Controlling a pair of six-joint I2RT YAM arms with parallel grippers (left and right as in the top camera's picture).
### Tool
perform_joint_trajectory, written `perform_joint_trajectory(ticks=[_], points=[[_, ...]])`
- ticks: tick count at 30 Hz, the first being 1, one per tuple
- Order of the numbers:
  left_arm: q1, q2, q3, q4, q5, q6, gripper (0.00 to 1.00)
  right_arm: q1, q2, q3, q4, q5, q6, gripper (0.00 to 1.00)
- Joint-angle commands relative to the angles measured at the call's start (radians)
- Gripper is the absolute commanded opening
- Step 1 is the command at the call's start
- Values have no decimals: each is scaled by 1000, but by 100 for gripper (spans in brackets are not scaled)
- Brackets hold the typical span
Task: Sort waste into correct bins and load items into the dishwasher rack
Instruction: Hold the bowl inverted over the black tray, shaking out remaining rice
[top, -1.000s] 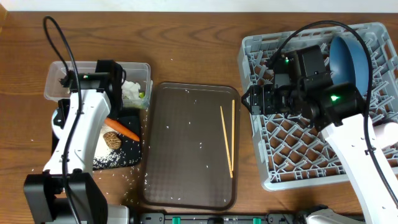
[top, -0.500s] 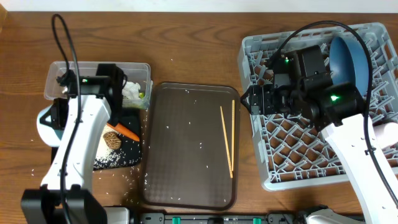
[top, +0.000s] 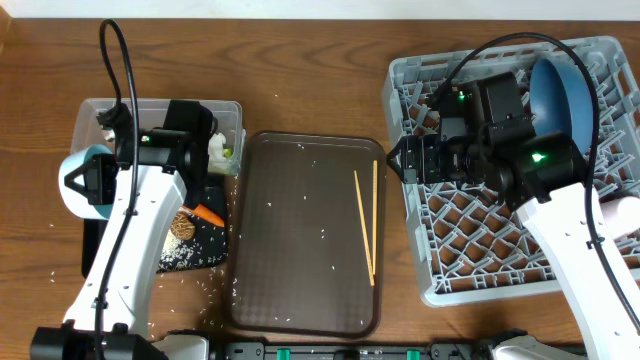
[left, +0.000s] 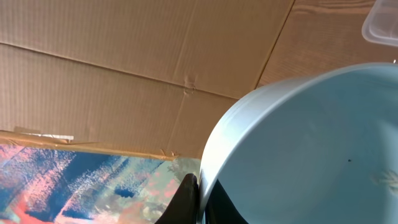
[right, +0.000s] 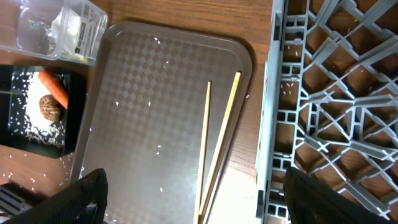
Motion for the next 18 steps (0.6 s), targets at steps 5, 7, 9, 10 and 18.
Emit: perform_joint_trajectory(ticks=[5, 7, 9, 10, 18], points=[[-2, -3, 13, -10, -11, -16, 6, 8, -10, 1, 0, -7, 8, 83], [-2, -5, 13, -13, -8, -28, 6, 8, -10, 1, 0, -7, 8, 84], [2, -4, 13, 21, -8, -33, 6, 8, -10, 1, 3, -7, 8, 84], [1, -5, 13, 7, -8, 6, 6, 8, -10, 1, 5, -7, 8, 84], [2, 3, 13, 47, 3, 10, 6, 6, -10, 1, 2, -7, 8, 84]])
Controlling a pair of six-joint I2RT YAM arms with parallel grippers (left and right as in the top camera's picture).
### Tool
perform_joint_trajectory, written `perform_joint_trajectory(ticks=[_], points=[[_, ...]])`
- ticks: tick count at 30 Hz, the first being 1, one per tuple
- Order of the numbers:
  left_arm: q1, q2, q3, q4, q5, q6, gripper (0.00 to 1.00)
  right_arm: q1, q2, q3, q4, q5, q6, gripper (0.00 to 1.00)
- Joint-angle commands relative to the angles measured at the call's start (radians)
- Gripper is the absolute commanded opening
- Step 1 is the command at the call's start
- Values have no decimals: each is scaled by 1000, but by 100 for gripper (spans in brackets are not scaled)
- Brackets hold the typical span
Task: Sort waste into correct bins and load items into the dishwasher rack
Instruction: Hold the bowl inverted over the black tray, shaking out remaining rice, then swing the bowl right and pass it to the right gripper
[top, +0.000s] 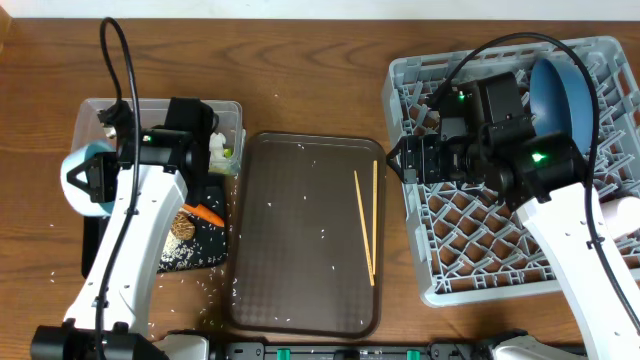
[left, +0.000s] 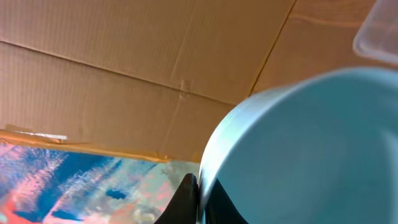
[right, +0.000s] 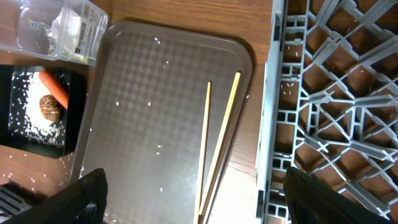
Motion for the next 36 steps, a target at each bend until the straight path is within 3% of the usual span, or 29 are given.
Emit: perform_joint_trajectory(ticks=[1, 4, 7, 11, 15, 19, 24, 27, 29, 32, 34, 36], points=[[8, 0, 13, 5, -1, 5, 6, 6, -10, 1, 4, -7, 8, 84], [61, 9, -3, 117, 57, -8, 6, 6, -10, 1, 6, -8, 8, 84], [117, 48, -6, 91, 125, 28, 6, 8, -10, 1, 6, -7, 3, 84], [123, 61, -6, 19, 119, 28, 6, 7, -10, 1, 11, -7, -3, 84], [121, 58, -6, 77, 63, 42, 6, 8, -10, 1, 7, -7, -16, 86], [153, 68, -18, 121, 140, 56, 6, 7, -10, 1, 11, -8, -22, 86], [181, 75, -37, 120, 130, 150, 6, 8, -10, 1, 10, -16, -22, 86], [169, 71, -37, 146, 122, 124, 6, 8, -10, 1, 11, -15, -22, 86], [163, 75, -36, 126, 58, 247, 6, 7, -10, 1, 14, -15, -22, 86], [134, 67, -37, 207, 71, 193, 6, 7, -10, 1, 14, -15, -23, 86], [125, 72, -36, 185, 47, 362, 6, 7, -10, 1, 14, -15, -23, 86], [60, 51, -33, 166, 25, 398, 6, 8, -10, 1, 14, -15, -23, 86]])
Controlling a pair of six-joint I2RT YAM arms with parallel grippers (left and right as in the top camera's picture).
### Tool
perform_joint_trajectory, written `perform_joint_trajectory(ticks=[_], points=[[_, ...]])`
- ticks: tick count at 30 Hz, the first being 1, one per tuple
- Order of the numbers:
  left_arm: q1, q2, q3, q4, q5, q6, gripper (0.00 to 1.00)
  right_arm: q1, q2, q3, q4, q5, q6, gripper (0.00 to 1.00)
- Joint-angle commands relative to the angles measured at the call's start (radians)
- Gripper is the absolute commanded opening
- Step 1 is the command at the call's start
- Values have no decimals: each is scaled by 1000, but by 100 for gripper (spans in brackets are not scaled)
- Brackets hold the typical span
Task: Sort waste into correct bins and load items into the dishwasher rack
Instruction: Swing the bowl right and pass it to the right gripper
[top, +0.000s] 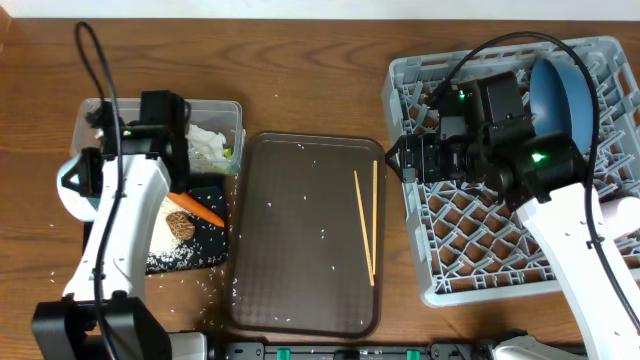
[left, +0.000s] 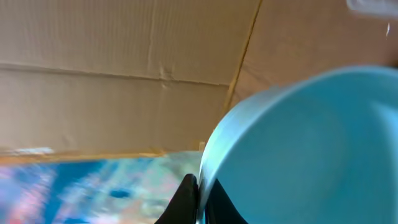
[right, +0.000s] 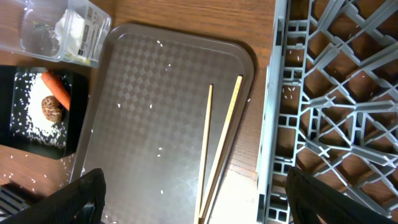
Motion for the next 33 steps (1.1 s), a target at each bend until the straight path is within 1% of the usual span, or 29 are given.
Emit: perform_joint_trajectory(ticks=[1, 4, 6, 9, 12, 15, 17, 19, 21, 22, 24, 26, 30, 33], points=[[-97, -33, 2, 12, -19, 126, 6, 8, -10, 1, 3, -10, -15, 85], [-238, -84, 2, 42, 147, 126, 6, 8, -10, 1, 25, -22, -15, 85], [-343, -106, 2, 42, 206, 126, 6, 8, -10, 1, 44, -59, -11, 84], [-462, -132, 2, 42, 254, 107, 6, 8, -10, 1, 73, -129, -10, 82], [-579, -165, 2, 34, 291, 20, 6, 8, -10, 1, 98, -149, 39, 81], [-648, -209, 2, 53, 349, -74, 6, 8, -10, 1, 108, -148, 86, 81], [-665, -238, 2, 74, 458, -125, 6, 8, -10, 1, 117, -149, 105, 81], [-666, -277, 2, 113, 663, -172, 6, 8, -10, 1, 140, -171, 112, 82], [-666, -314, 2, 155, 830, -216, 6, 12, -10, 1, 161, -209, 112, 82], [-666, -334, 2, 181, 888, -238, 6, 19, -10, 1, 171, -221, 112, 81], [-667, -363, 2, 217, 931, -290, 6, 43, -10, 1, 182, -223, 111, 80], [-667, -392, 2, 249, 953, -332, 6, 77, -10, 1, 185, -219, 111, 76], [-669, -418, 2, 262, 954, -379, 6, 151, -9, 1, 215, -203, 108, 71], [-673, -415, 2, 257, 956, -422, 6, 209, -9, 1, 229, -124, 108, 67]])
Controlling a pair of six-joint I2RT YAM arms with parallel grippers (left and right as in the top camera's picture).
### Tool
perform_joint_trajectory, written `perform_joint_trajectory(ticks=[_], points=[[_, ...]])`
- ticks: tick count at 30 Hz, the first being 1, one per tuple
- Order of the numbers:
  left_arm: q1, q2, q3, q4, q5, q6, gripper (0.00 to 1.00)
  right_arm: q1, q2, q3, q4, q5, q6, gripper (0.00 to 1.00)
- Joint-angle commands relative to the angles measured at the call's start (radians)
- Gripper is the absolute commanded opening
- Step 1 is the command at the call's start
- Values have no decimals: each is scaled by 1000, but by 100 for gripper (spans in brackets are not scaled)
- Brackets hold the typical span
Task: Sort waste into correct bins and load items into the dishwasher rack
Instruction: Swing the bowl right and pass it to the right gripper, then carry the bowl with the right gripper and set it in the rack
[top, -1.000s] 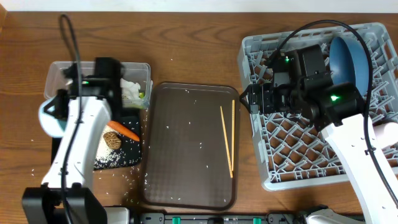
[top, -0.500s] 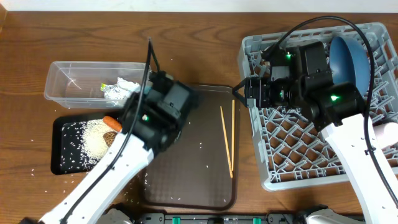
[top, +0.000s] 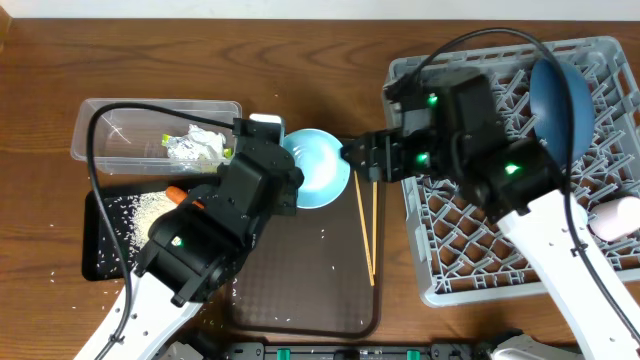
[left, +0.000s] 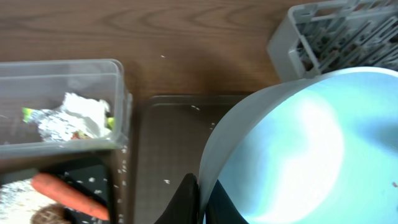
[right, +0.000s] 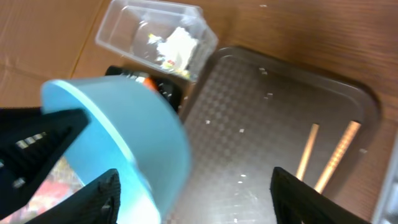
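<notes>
A light blue bowl (top: 318, 168) hangs over the far end of the brown tray (top: 290, 270), and my left gripper (left: 200, 188) is shut on its rim. The bowl (left: 298, 143) fills the right of the left wrist view. My right gripper (top: 354, 163) is open just right of the bowl, over the tray's far right corner; in its wrist view the bowl (right: 124, 137) lies ahead between the spread fingers (right: 94, 198), apart from them. Two chopsticks (top: 368, 222) lie on the tray. The grey dishwasher rack (top: 470, 240) holds a dark blue bowl (top: 560, 95).
A clear bin (top: 120, 125) with foil and paper scraps stands at the far left. In front of it a black tray (top: 100, 250) holds rice and a carrot (top: 176, 193). Rice grains are scattered on the brown tray. A pale pink item (top: 615, 215) lies at the rack's right edge.
My left arm has carried the light blue bowl from the table's far left to above the brown tray's far end. My right gripper has moved left from the rack's edge to beside the bowl.
My left gripper held the bowl tipped at the far left beside the clear bin, through all three earlier moments, while my right gripper hung open at the rack's left edge above the chopsticks. Now both meet over the tray, the bowl still in the left gripper.
</notes>
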Motion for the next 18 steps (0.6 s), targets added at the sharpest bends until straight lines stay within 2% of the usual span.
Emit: perform_joint_trajectory(ticks=[1, 5, 7, 9, 11, 17, 18], points=[[-9, 2, 3, 2, 36, -78, 6, 60, -8, 1, 2, 107, 3, 64], [-27, 0, 3, 7, 36, -122, 6, 118, 0, 1, -5, 230, 14, 58], [-39, 0, 3, 19, 36, -140, 6, 140, 10, 1, -2, 294, 19, 49], [-53, 0, 3, 29, 36, -158, 6, 156, 25, 1, -2, 388, 41, 45], [-64, 0, 3, 36, 36, -157, 6, 167, 42, 1, -5, 446, 49, 37], [-72, 0, 3, 47, 36, -157, 6, 167, 71, 1, -5, 471, 48, 1], [-72, 0, 3, 47, 36, -157, 6, 166, 70, 1, -8, 485, 48, 1]])
